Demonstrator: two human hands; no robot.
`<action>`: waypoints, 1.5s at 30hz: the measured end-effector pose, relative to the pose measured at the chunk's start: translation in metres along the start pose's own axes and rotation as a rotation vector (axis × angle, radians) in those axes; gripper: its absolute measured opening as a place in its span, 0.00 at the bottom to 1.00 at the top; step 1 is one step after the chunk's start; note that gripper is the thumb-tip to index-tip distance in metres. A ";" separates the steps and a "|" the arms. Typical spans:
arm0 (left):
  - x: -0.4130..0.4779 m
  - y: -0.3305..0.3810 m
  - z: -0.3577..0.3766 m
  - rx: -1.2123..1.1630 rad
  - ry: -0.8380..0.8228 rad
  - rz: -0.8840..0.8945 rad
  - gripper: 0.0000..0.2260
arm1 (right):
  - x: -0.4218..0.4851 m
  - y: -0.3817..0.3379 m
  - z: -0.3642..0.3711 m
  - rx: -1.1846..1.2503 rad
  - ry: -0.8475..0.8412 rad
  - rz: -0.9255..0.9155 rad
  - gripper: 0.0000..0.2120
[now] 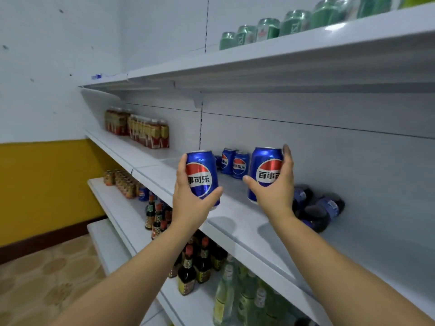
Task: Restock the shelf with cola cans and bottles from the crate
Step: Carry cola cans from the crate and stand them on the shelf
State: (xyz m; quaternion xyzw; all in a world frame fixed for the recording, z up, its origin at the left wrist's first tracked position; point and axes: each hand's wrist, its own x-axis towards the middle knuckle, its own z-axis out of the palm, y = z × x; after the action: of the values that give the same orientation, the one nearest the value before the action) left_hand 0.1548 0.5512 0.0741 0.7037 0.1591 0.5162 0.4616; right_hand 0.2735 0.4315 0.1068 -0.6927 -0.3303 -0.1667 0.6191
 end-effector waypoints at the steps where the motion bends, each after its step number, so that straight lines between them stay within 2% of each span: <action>1: 0.010 -0.010 -0.003 -0.002 -0.016 -0.001 0.45 | 0.002 0.005 0.012 -0.010 0.007 0.009 0.51; 5: 0.050 -0.054 -0.019 -0.001 -0.122 0.000 0.46 | 0.011 0.022 0.060 -0.069 0.039 0.054 0.53; 12: 0.119 -0.115 -0.043 -0.078 -0.344 -0.016 0.48 | 0.031 0.031 0.136 -0.123 0.198 0.142 0.55; 20: 0.168 -0.162 -0.031 -0.172 -0.434 -0.020 0.49 | 0.052 0.059 0.184 -0.261 0.251 0.214 0.52; 25: 0.201 -0.175 -0.007 -0.182 -0.468 -0.015 0.47 | 0.074 0.081 0.185 -0.249 0.310 0.175 0.50; 29: 0.217 -0.174 0.023 -0.233 -0.509 0.001 0.47 | 0.099 0.096 0.170 -0.239 0.394 0.223 0.49; 34: 0.215 -0.182 0.076 -0.281 -0.576 -0.024 0.47 | 0.116 0.118 0.153 -0.326 0.394 0.190 0.49; 43: 0.220 -0.195 0.144 -0.282 -0.866 0.090 0.44 | 0.114 0.155 0.135 -0.323 0.427 0.141 0.39; 45: 0.221 -0.201 0.154 -0.306 -0.905 0.087 0.45 | 0.112 0.159 0.130 -0.344 0.427 0.163 0.41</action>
State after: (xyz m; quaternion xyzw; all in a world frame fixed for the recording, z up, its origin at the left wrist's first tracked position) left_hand 0.4320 0.7368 0.0321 0.7878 -0.1650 0.1945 0.5607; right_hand 0.4369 0.5833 0.0361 -0.7610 -0.1024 -0.3119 0.5595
